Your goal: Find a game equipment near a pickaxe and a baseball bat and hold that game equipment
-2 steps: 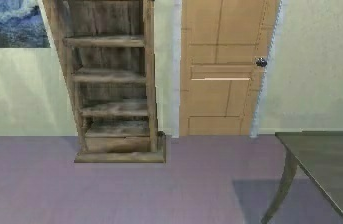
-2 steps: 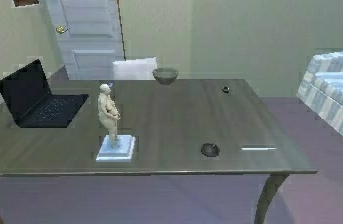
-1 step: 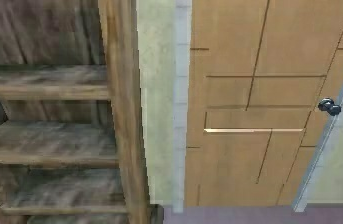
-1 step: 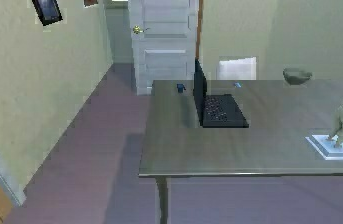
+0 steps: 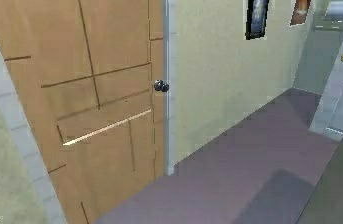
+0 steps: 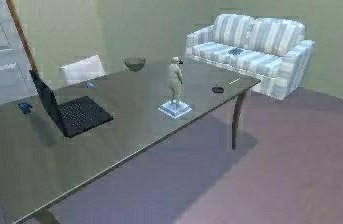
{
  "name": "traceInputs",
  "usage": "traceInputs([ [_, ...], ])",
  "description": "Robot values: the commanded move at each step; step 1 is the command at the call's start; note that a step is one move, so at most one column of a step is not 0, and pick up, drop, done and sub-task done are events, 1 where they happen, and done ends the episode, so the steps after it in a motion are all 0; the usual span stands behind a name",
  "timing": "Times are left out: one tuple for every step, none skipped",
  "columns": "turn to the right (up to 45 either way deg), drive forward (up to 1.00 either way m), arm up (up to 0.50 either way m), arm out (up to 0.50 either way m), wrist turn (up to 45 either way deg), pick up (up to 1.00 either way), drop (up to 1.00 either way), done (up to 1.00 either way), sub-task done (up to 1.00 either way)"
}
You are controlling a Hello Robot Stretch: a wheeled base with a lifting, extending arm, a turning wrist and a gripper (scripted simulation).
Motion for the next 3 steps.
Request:
traceInputs([
  [0.0, 0.8, 0.0, 0.0, 0.0, 0.0, 0.0, 0.0, 0.0],
  [30.0, 0.0, 0.0, 0.0, 0.0, 0.0, 0.0, 0.0, 0.0],
  [0.0, 0.05, 0.0, 0.0, 0.0, 0.0, 0.0, 0.0, 0.0],
])
